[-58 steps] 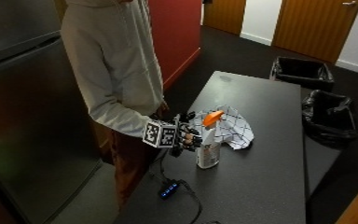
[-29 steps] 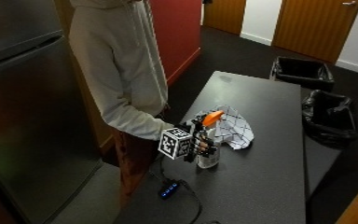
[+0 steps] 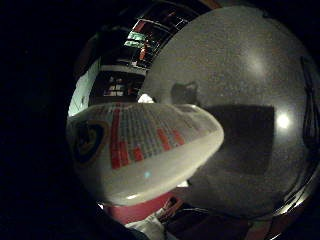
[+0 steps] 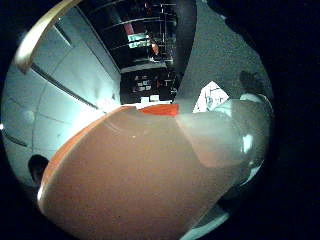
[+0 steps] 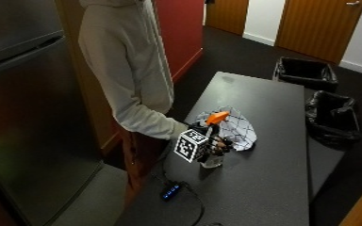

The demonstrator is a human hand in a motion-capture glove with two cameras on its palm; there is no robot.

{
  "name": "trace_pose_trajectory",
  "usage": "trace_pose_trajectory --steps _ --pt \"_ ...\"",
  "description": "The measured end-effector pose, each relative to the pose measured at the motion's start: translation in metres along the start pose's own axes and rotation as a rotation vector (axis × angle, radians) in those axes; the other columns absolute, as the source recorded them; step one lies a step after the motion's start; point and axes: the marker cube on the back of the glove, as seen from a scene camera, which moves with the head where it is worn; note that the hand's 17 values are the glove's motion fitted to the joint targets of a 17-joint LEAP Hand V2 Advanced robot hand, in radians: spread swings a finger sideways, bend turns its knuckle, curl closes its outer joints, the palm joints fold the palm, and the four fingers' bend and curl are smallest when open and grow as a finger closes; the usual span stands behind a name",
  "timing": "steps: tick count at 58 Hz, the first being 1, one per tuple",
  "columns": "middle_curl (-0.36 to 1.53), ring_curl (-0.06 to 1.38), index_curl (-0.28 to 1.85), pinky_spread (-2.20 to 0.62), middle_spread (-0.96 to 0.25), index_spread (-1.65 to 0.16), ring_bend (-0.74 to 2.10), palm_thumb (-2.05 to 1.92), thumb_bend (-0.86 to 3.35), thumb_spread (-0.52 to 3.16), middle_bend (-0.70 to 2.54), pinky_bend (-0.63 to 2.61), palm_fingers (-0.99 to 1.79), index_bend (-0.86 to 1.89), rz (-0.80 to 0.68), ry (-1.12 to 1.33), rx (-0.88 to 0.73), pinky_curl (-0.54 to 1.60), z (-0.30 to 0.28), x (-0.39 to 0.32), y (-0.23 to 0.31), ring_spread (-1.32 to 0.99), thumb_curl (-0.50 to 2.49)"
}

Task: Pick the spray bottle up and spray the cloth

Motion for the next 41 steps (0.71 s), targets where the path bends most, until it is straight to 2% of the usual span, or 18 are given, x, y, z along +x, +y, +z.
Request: trace_pose_trajectory --steps 16,19,27,34,38,41 --pt "0.39 0.31 0.33 0.06 -0.11 -0.27 0.46 0.75 0.01 0.92 0.38 0.15 0.96 0.28 -0.010 -0.009 -0.060 0.27 0.010 -0.015 -0.017 -0.14 0.40" --pt "0.40 0.33 0.35 0.02 -0.11 -0.26 0.51 0.84 0.03 0.84 0.38 0.14 1.10 0.26 -0.015 -0.002 -0.068 0.26 0.017 -0.018 -0.023 -0.16 0.45" --pt "0.44 0.37 0.42 -0.05 -0.13 -0.23 0.50 0.94 0.01 0.59 0.46 0.12 1.24 0.34 -0.033 0.072 -0.107 0.26 0.039 -0.024 -0.029 -0.18 0.55" --pt "0.48 0.39 0.47 -0.11 -0.13 -0.21 0.52 0.97 -0.02 0.42 0.55 0.15 1.32 0.42 -0.075 0.280 -0.269 0.26 0.059 -0.034 -0.036 -0.19 0.61" --pt "0.49 0.41 0.50 -0.13 -0.12 -0.20 0.54 0.97 -0.03 0.34 0.57 0.18 1.35 0.45 -0.077 0.207 -0.357 0.27 0.072 -0.070 -0.042 -0.19 0.63" --pt "0.50 0.42 0.51 -0.15 -0.12 -0.19 0.55 0.97 -0.02 0.29 0.58 0.20 1.36 0.47 -0.110 0.312 -0.347 0.28 0.084 -0.074 -0.053 -0.18 0.65"
